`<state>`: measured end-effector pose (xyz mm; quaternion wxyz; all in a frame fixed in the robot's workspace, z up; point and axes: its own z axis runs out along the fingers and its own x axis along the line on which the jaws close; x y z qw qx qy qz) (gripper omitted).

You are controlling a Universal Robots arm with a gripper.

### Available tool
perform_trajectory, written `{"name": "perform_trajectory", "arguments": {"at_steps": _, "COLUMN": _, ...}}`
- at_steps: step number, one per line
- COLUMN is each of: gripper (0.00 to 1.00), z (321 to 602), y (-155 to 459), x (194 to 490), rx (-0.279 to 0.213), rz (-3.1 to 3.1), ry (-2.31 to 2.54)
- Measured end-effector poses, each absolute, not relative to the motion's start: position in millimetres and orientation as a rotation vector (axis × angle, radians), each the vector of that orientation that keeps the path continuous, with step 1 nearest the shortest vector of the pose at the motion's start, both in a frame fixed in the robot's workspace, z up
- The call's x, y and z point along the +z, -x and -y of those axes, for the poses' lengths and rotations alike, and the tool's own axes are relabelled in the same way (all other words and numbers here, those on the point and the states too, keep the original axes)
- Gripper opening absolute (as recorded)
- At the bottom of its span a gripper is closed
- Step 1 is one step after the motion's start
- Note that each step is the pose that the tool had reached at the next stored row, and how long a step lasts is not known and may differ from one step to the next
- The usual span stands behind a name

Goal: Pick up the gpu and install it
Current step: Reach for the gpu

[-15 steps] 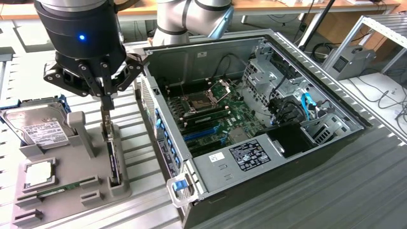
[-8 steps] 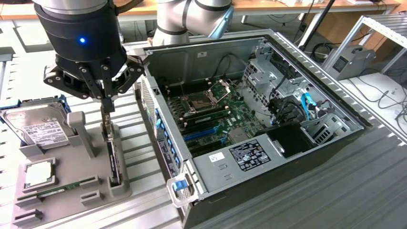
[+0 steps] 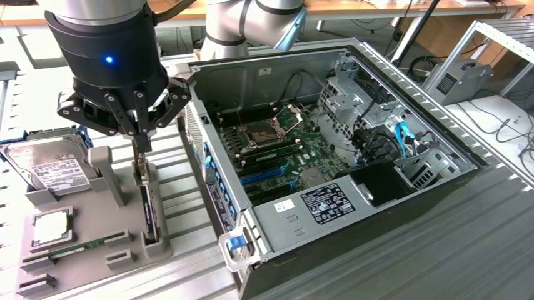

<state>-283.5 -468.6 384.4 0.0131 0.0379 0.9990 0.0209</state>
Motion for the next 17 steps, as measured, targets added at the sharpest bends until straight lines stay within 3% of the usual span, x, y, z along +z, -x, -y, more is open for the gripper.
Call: {"name": "perform_trajectory", "arguments": {"at_steps": 17, "gripper": 0.11, "z": 479.4, "y": 283.6, "x": 383.2, "rx": 0.065, "rz": -3.112, "ry": -0.118}}
